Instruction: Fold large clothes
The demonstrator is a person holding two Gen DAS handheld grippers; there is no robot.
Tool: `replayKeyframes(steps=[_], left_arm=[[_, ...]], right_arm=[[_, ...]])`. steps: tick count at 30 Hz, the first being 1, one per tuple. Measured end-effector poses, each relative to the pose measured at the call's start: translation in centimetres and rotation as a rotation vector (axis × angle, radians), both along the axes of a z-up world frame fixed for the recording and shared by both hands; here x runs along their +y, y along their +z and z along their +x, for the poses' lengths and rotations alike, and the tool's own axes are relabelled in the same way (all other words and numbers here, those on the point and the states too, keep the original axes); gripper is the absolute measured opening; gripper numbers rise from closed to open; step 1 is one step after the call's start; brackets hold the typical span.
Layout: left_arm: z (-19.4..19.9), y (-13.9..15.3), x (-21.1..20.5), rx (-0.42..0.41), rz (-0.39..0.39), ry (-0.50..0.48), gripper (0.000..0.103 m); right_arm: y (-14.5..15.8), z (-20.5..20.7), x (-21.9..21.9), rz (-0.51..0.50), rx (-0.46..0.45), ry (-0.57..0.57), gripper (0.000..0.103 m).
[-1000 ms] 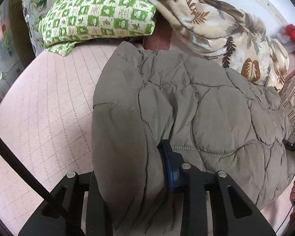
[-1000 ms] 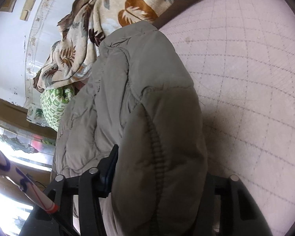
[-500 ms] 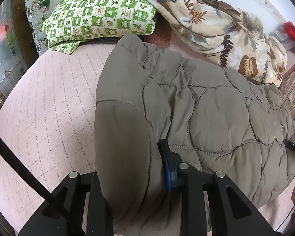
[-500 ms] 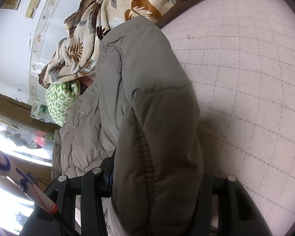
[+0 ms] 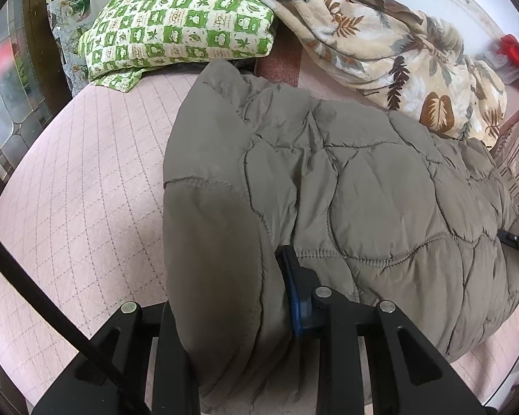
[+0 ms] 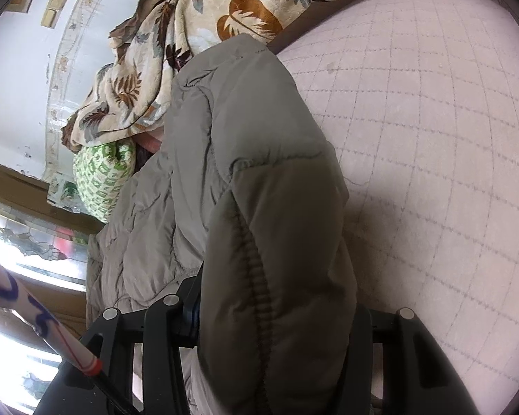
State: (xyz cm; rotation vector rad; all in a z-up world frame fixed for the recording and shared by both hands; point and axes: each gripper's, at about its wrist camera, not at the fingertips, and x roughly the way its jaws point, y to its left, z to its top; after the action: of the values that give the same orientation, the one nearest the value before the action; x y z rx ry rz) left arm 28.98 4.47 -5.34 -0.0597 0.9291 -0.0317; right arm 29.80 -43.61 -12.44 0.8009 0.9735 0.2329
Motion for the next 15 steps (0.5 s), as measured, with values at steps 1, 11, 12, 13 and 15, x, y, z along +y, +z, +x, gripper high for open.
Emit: replayKeyframes(steps=[1, 11, 12, 13, 15], left_arm=[[0.0, 0.0, -0.1, 0.001, 0.001, 0.001, 0.027], [0.7, -0.2, 0.1, 0.011, 0.004, 0.021, 0.033], [0.7, -0.2, 0.1, 0.012, 0.004, 0.022, 0.034], [0.8, -0.3, 0.1, 0.013, 0.005, 0.022, 0.035], [0.9, -0.4, 0.2, 0.016, 0.005, 0.024, 0.036]], right_arm=[[0.1, 0.3, 0.0, -0.008, 0.004, -0.002, 0.051], [-0.3, 1.6, 0.0, -0.049, 0.033, -0.02, 0.058], [-0.4, 1.4, -0.1, -0.05, 0.034, -0.025, 0.06], [-0.5, 1.3, -0.1, -0.054, 0.035, -0.029, 0.061], [-0.6, 0.7, -0.1, -0.069, 0.035, -0.042, 0.063]])
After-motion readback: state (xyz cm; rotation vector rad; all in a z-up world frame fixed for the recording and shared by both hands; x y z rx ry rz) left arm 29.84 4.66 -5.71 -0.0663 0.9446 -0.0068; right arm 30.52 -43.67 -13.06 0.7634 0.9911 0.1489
